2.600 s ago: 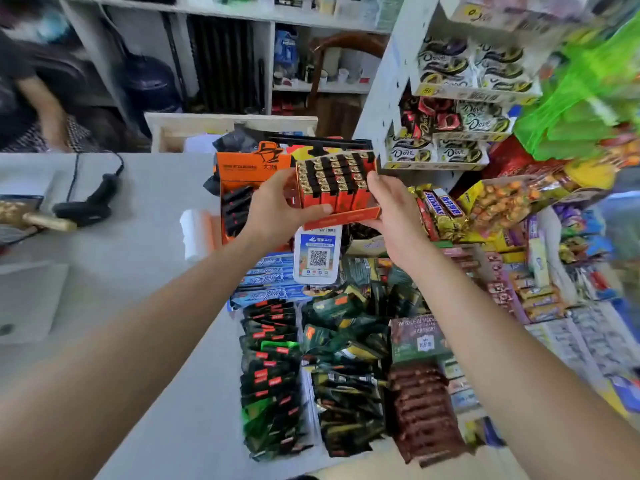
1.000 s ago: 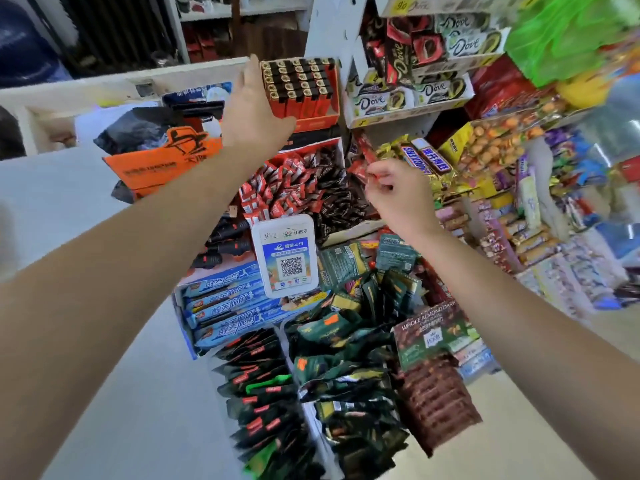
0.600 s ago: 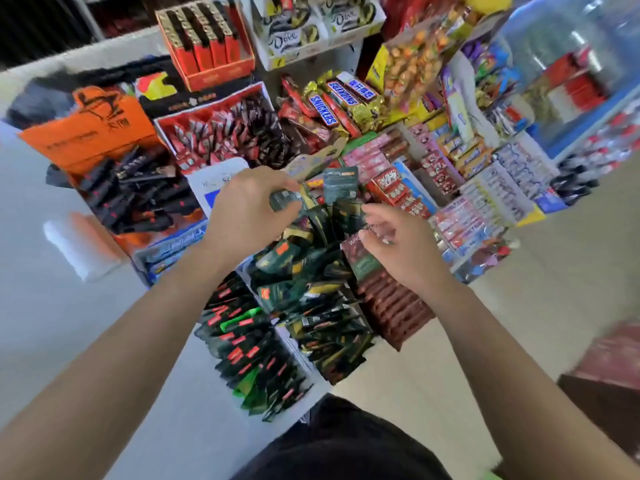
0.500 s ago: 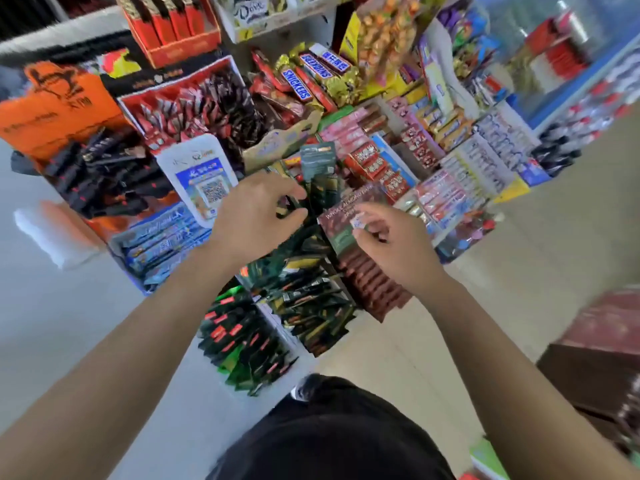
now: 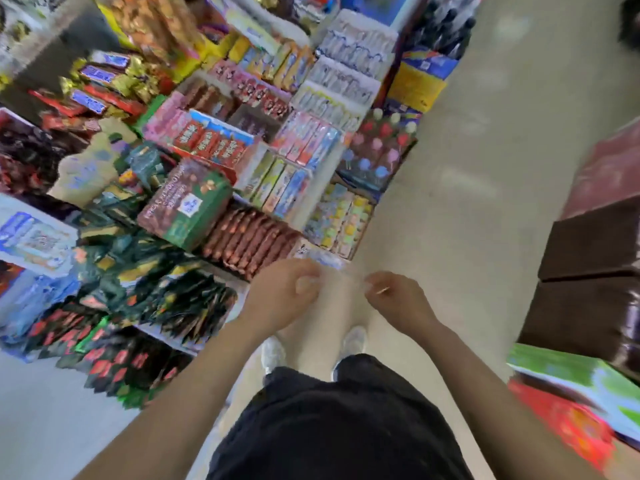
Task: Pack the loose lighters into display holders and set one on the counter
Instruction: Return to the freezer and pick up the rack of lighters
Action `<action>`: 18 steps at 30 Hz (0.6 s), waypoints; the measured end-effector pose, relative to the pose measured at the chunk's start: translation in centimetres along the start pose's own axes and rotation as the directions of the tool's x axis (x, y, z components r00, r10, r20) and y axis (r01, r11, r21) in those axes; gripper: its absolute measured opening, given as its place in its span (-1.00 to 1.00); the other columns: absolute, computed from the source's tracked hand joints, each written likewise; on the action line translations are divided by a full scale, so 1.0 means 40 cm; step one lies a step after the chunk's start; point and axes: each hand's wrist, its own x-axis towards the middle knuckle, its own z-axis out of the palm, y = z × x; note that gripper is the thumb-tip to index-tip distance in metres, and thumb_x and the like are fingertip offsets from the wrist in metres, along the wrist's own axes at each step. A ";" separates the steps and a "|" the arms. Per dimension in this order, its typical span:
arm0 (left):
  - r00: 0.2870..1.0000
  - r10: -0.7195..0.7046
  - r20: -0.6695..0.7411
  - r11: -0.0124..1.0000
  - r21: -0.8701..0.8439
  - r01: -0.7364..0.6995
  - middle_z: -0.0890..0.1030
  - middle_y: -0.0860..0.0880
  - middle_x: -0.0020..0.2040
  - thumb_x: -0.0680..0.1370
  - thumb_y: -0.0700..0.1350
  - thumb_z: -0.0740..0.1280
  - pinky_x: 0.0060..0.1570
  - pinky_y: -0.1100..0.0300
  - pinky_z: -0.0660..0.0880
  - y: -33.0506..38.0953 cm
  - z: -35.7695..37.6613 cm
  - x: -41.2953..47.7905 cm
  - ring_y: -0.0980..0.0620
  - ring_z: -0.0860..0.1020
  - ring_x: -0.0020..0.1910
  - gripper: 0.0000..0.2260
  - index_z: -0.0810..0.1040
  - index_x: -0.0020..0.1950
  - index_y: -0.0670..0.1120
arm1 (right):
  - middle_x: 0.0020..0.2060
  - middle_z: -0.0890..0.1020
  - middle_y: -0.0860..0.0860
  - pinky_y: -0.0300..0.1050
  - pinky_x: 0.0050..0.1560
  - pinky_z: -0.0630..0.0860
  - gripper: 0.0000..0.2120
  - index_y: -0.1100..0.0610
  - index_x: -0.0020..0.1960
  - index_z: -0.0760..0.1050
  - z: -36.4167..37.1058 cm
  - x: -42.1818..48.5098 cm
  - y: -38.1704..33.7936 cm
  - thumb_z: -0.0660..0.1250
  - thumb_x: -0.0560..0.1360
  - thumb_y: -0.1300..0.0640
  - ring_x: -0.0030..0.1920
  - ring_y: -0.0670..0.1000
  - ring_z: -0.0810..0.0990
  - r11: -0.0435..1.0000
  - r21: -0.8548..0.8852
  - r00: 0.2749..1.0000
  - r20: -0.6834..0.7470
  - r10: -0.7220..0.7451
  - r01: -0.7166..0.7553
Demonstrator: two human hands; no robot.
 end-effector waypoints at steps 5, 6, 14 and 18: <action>0.965 -0.139 0.224 0.990 0.015 0.139 0.70 0.08 0.09 0.51 0.12 0.34 0.13 0.01 0.55 0.118 0.158 0.096 0.02 0.63 0.08 -0.73 0.69 0.14 0.08 | -0.03 0.69 -0.08 -0.18 -0.02 0.45 -0.74 -0.01 0.19 0.61 -0.126 0.013 0.263 0.42 0.52 -0.03 -0.03 -0.04 0.65 0.992 -0.007 0.991 0.041 0.127 -0.126; 0.956 -0.161 0.246 0.987 0.028 0.159 0.70 0.10 0.08 0.50 0.17 0.31 0.13 0.01 0.55 0.128 0.180 0.115 0.04 0.64 0.07 -0.70 0.68 0.13 0.10 | -0.02 0.69 -0.07 -0.19 -0.03 0.44 -0.74 -0.01 0.19 0.62 -0.151 0.019 0.299 0.42 0.52 -0.02 -0.04 -0.05 0.64 0.989 0.008 0.989 0.035 0.144 -0.145; 0.925 -0.181 0.334 0.983 0.048 0.175 0.66 0.21 -0.05 0.56 -0.02 0.42 0.06 0.14 0.54 0.196 0.290 0.299 0.16 0.62 -0.04 -0.92 0.66 0.03 0.14 | 0.03 0.70 -0.01 -0.19 -0.01 0.41 -0.71 0.04 0.24 0.60 -0.317 0.150 0.405 0.38 0.55 0.00 0.06 0.04 0.64 0.980 0.103 0.985 0.000 0.171 -0.171; 0.919 -0.187 0.347 0.982 0.072 0.173 0.68 0.18 -0.03 0.56 -0.02 0.42 0.07 0.12 0.57 0.215 0.310 0.439 0.13 0.63 -0.04 -0.91 0.67 0.04 0.09 | 0.04 0.70 -0.01 -0.08 0.12 0.52 -0.69 0.04 0.25 0.60 -0.426 0.272 0.373 0.38 0.53 0.01 0.06 0.04 0.65 0.979 0.159 0.988 -0.058 0.140 -0.129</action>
